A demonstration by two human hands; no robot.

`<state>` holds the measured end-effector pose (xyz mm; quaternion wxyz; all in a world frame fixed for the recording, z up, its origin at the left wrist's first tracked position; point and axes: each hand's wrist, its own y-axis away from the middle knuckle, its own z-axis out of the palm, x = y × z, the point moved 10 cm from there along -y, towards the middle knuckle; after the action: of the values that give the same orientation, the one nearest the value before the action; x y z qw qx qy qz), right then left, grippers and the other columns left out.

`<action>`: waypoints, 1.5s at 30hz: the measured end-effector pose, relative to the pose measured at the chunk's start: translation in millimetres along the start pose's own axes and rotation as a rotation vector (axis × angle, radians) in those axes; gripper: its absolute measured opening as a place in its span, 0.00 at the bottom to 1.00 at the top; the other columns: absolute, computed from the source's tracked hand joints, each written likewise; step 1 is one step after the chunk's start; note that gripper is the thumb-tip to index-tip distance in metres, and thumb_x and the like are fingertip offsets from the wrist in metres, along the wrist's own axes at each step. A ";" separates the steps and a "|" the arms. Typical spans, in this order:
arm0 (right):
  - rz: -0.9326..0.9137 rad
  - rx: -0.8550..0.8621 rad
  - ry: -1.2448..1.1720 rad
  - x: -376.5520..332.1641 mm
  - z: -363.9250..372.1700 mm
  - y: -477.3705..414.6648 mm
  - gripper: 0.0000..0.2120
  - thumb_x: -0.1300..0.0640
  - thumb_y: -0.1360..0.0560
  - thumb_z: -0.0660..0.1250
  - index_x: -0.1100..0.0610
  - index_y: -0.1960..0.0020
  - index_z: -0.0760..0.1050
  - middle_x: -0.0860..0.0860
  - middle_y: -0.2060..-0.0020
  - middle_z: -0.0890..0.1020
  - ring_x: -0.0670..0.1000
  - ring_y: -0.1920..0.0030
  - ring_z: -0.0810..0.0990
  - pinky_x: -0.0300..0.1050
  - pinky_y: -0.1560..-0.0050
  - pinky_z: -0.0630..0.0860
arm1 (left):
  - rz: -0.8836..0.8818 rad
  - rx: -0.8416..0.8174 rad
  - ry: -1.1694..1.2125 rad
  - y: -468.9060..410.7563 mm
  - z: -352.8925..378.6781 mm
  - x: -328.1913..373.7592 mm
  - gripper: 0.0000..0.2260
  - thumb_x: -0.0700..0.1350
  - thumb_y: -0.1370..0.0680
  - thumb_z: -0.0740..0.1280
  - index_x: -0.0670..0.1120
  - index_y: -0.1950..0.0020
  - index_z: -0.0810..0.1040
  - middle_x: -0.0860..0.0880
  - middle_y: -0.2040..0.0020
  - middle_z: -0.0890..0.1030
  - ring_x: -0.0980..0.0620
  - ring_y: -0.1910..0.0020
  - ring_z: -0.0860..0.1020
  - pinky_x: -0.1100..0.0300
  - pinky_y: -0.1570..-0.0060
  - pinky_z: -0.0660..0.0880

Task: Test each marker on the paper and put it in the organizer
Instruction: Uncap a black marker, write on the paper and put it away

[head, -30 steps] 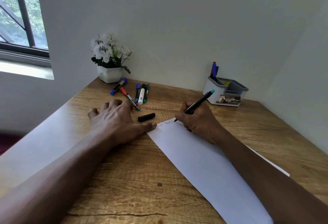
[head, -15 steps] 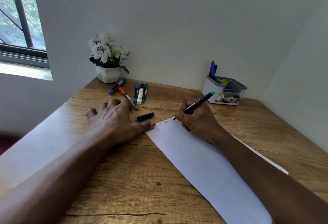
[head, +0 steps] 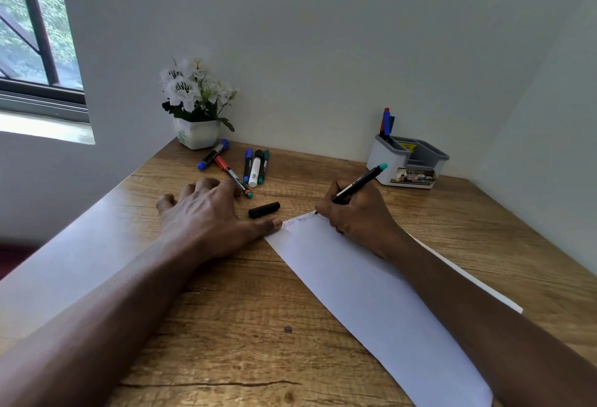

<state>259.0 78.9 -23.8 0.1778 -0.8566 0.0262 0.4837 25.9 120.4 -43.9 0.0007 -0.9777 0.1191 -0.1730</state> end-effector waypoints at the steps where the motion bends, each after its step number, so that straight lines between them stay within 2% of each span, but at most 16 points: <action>1: 0.011 0.027 -0.012 1.6 -2.5 -0.3 0.10 0.61 0.28 0.74 0.58 0.65 0.75 0.50 0.77 0.77 0.48 0.76 0.74 0.41 0.71 0.72 | 0.000 -0.001 -0.001 0.0 0.0 -0.2 0.44 0.81 0.34 0.60 0.59 0.24 0.66 0.47 0.22 0.65 0.44 0.23 0.61 0.38 0.28 0.58; 8: 0.025 0.036 -0.005 3.9 -3.8 -0.7 0.10 0.60 0.28 0.74 0.58 0.65 0.75 0.50 0.76 0.78 0.51 0.73 0.75 0.46 0.69 0.74 | -0.004 0.000 -0.009 -0.5 -0.4 -0.3 0.45 0.81 0.35 0.60 0.59 0.24 0.66 0.47 0.22 0.66 0.44 0.23 0.62 0.39 0.28 0.58; 16: 0.059 0.057 -0.022 5.7 -6.7 -0.3 0.11 0.60 0.27 0.73 0.59 0.65 0.74 0.54 0.75 0.79 0.51 0.75 0.74 0.41 0.73 0.71 | -0.001 0.001 -0.007 0.3 -1.0 0.4 0.44 0.81 0.35 0.60 0.59 0.24 0.66 0.47 0.23 0.66 0.44 0.23 0.62 0.39 0.28 0.58; 22: 0.060 0.054 -0.015 4.2 -7.3 -0.8 0.11 0.59 0.26 0.74 0.60 0.63 0.75 0.52 0.76 0.78 0.49 0.76 0.74 0.39 0.76 0.70 | 0.000 -0.005 -0.019 -0.1 -0.6 0.5 0.45 0.81 0.35 0.60 0.59 0.24 0.66 0.47 0.23 0.66 0.43 0.24 0.63 0.39 0.29 0.59; 27: 0.043 0.037 0.006 3.0 -4.8 -1.2 0.10 0.62 0.28 0.75 0.60 0.64 0.75 0.50 0.77 0.77 0.49 0.75 0.74 0.41 0.74 0.72 | 0.003 -0.004 -0.018 -1.0 -0.1 0.6 0.45 0.81 0.35 0.60 0.58 0.24 0.66 0.47 0.22 0.66 0.44 0.23 0.63 0.39 0.29 0.59; 35: 0.033 0.063 -0.008 2.8 -7.6 0.2 0.09 0.62 0.27 0.74 0.65 0.61 0.76 0.53 0.76 0.78 0.50 0.76 0.74 0.41 0.74 0.72 | 0.004 -0.008 -0.017 -0.5 -0.2 -0.2 0.45 0.81 0.35 0.60 0.59 0.24 0.66 0.47 0.23 0.66 0.43 0.24 0.63 0.39 0.29 0.59; 39: 0.033 0.071 0.028 3.7 -6.8 -0.7 0.09 0.61 0.29 0.75 0.60 0.64 0.76 0.49 0.78 0.77 0.49 0.76 0.74 0.43 0.71 0.72 | -0.001 -0.011 -0.020 -1.4 0.2 -0.5 0.45 0.81 0.35 0.60 0.59 0.24 0.66 0.47 0.22 0.66 0.43 0.23 0.62 0.39 0.29 0.59; 42: 0.058 0.129 -0.006 8.0 -12.6 -0.6 0.11 0.59 0.28 0.75 0.57 0.66 0.75 0.49 0.77 0.78 0.48 0.76 0.74 0.42 0.71 0.72 | -0.003 -0.015 -0.022 -2.3 0.6 -1.2 0.45 0.81 0.35 0.60 0.59 0.24 0.66 0.47 0.22 0.66 0.43 0.23 0.62 0.38 0.29 0.59; 45: 0.072 0.112 0.012 9.2 -10.5 -0.1 0.11 0.59 0.28 0.74 0.57 0.66 0.75 0.49 0.77 0.78 0.48 0.76 0.74 0.42 0.70 0.72 | -0.003 -0.010 -0.021 -1.5 -0.2 -0.8 0.45 0.81 0.35 0.60 0.59 0.24 0.66 0.47 0.23 0.67 0.43 0.24 0.63 0.39 0.29 0.59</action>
<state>272.5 76.7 -26.6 0.2077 -0.8467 0.0849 0.4825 25.4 122.1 -44.0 -0.0030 -0.9796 0.1185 -0.1623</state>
